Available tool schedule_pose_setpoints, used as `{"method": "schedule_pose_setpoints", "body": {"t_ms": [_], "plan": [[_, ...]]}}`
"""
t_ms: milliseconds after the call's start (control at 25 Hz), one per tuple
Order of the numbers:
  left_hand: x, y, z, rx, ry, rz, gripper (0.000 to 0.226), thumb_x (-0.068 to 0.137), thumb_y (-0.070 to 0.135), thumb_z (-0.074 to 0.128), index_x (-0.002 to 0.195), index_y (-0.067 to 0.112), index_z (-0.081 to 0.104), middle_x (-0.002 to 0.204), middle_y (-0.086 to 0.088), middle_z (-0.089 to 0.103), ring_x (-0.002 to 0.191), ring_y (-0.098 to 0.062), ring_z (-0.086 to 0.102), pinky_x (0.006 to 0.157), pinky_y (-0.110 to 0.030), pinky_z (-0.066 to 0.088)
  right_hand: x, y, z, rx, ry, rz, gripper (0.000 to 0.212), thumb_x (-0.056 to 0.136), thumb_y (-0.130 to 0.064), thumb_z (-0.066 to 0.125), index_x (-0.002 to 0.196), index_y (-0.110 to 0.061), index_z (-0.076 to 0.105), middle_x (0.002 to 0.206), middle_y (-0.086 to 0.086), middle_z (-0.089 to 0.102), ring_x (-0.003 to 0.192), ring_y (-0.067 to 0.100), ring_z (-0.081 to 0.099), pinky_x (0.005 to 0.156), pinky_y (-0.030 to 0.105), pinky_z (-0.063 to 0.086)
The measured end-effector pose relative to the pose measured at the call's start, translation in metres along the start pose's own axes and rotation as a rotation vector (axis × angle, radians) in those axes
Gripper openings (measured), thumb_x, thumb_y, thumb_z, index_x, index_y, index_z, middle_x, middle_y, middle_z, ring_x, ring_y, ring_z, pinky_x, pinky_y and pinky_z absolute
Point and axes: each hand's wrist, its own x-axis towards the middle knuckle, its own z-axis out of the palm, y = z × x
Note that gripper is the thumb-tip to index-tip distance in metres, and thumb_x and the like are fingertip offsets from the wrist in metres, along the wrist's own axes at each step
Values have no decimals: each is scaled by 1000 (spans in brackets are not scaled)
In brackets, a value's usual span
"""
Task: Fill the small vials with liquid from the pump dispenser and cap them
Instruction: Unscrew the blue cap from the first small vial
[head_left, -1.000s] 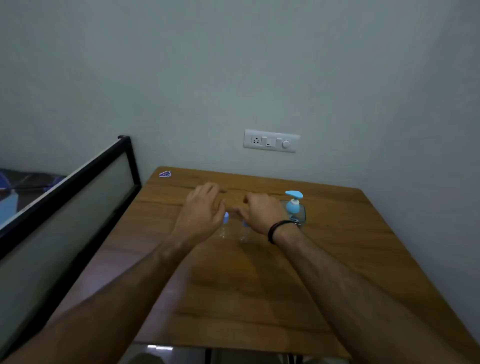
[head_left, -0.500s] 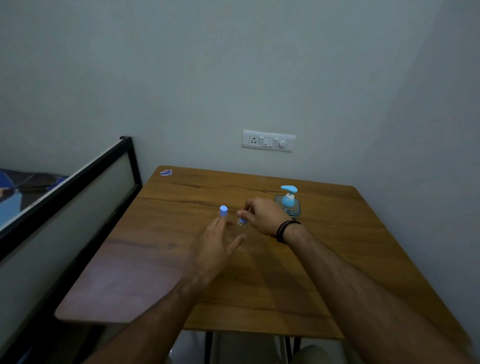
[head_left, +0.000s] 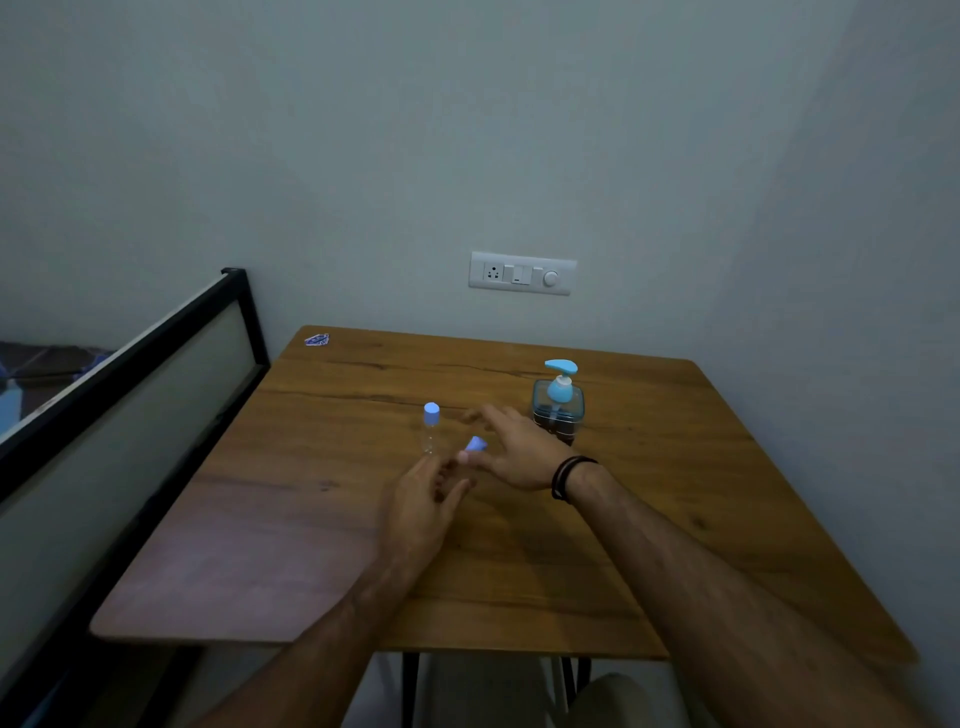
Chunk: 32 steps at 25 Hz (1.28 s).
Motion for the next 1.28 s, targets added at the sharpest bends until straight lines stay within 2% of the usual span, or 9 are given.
{"method": "schedule_pose_setpoints", "body": {"t_ms": [120, 200, 280, 400, 600, 760, 960, 1200, 1280], "plan": [[-3, 0, 0, 31, -1, -8, 31, 90, 46, 73, 116, 31, 68, 96, 19, 67, 86, 2, 64, 72, -32, 58, 3, 1, 3, -56, 83, 70, 29, 98, -50, 59, 115, -26, 61, 109, -5, 66, 94, 11, 62, 87, 40, 56], [-4, 0, -1, 29, 10, 0, 30, 90, 42, 74, 116, 29, 69, 95, 18, 66, 84, 1, 64, 71, -32, 57, 3, 1, -2, -8, 20, -21, 22, 99, -32, 62, 120, -25, 60, 118, -5, 62, 102, 11, 60, 93, 40, 55], [-3, -1, -1, 7, 23, 10, 28, 91, 39, 75, 116, 30, 68, 96, 18, 67, 84, 0, 65, 71, -34, 57, 1, -1, -6, 19, -29, -58, 37, 97, -34, 66, 132, -29, 56, 133, -4, 54, 117, 13, 54, 100, 38, 50], [-4, -2, 0, 20, 7, 29, 29, 92, 43, 73, 118, 31, 67, 99, 18, 66, 87, -1, 64, 73, -35, 57, 3, -4, -5, -63, 10, 56, 39, 96, -53, 61, 123, -25, 62, 116, -3, 64, 103, 14, 61, 92, 39, 54], [-5, -1, -2, 25, 19, 11, 33, 92, 45, 71, 120, 28, 67, 97, 17, 66, 85, -1, 63, 73, -34, 57, 4, -1, -10, 34, -62, -60, 20, 98, -16, 63, 115, -27, 63, 114, -7, 62, 98, 10, 61, 87, 30, 54], [-5, -2, -3, -17, 96, -24, 29, 92, 43, 73, 115, 28, 68, 96, 16, 68, 84, -2, 65, 74, -33, 57, 10, 6, -7, 156, 147, -16, 16, 95, -18, 68, 107, -24, 60, 107, -8, 63, 95, 13, 62, 79, 23, 52], [-4, -3, -8, -99, 232, -158, 22, 92, 34, 73, 111, 29, 64, 104, 13, 70, 95, -5, 67, 80, -39, 58, 32, 3, 22, 234, 286, 125, 43, 101, -12, 60, 143, -19, 52, 133, -1, 56, 120, 15, 56, 102, 29, 47], [-2, -4, -8, -112, 235, -198, 22, 91, 37, 73, 109, 28, 65, 101, 15, 70, 95, -3, 66, 77, -38, 59, 59, -3, 57, 248, 347, 274, 26, 100, -15, 59, 123, -26, 63, 125, 0, 64, 106, 17, 62, 92, 37, 55], [-2, -4, -8, -97, 231, -196, 23, 91, 39, 73, 109, 29, 64, 102, 16, 69, 95, -2, 66, 77, -38, 59, 66, -1, 64, 111, 341, 266, 25, 100, -18, 60, 123, -24, 65, 129, 0, 60, 115, 20, 55, 100, 40, 50]]}}
